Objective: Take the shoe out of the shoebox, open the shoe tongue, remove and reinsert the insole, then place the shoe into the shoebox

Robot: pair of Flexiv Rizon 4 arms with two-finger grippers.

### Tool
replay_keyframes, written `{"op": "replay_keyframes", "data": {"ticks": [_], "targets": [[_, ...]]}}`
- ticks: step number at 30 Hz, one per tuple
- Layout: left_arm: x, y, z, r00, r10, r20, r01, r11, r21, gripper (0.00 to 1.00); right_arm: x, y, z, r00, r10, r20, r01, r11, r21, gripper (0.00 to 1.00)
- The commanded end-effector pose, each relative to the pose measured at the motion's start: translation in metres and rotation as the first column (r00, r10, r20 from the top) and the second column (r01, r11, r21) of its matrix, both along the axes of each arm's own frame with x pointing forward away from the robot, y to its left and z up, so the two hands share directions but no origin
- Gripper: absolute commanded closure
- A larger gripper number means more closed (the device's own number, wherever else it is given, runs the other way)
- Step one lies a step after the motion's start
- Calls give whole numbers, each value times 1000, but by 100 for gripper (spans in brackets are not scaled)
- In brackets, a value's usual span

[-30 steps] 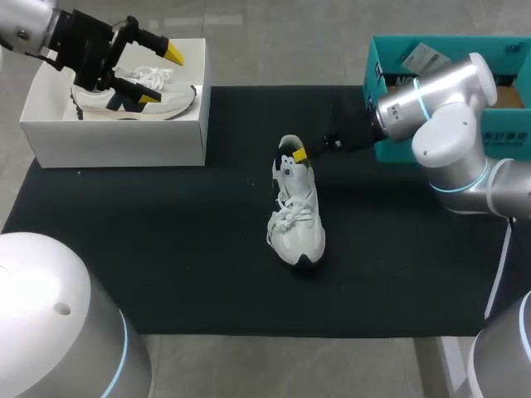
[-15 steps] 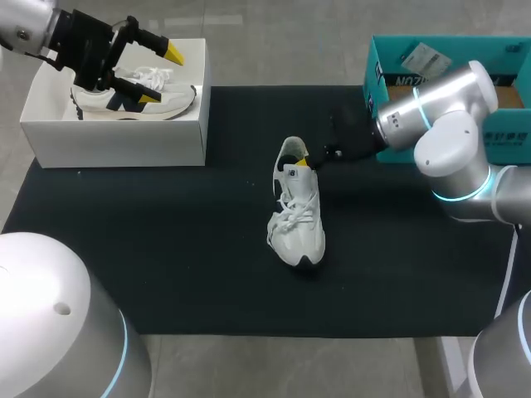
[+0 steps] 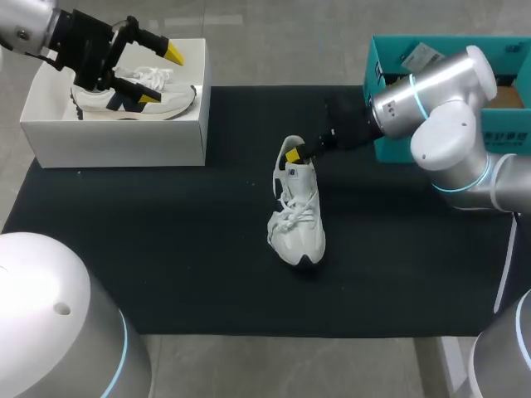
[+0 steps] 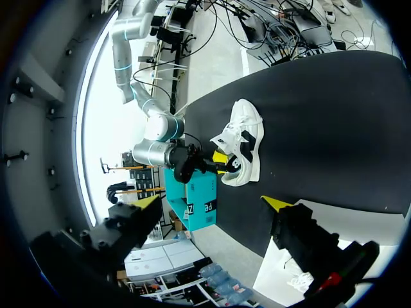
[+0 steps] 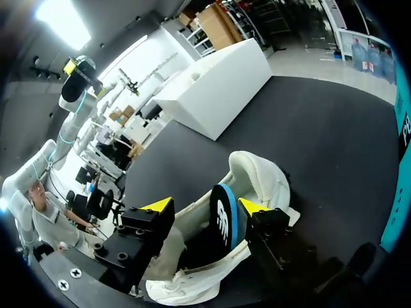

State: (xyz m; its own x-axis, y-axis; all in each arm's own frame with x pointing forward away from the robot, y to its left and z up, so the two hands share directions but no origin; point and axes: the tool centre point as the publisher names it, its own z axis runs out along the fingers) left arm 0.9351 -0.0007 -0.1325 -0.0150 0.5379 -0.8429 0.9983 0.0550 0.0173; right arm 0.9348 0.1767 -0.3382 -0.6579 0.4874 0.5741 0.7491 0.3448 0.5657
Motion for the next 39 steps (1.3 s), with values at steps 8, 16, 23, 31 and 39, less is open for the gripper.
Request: {"op": "replay_keyframes", "data": {"ticks": [8,16,23,31,39], "targets": [[0,0,0,1000,0,0,0,1000,3,0,-3,-4,47,991,-120,51,122,991,-48,0],[0,0,0,1000,0,0,0,1000,3,0,-7,-5,55,972,-233,-26,220,947,-233,0],[0,0,0,1000,0,0,0,1000,3,0,-7,-5,55,972,-233,-26,220,947,-233,0],[0,0,0,1000,0,0,0,1000,3,0,-7,-5,55,972,-233,-26,220,947,-233,0],[0,0,0,1000,0,0,0,1000,3,0,-6,-2,47,918,-394,-52,331,831,-447,58]]}}
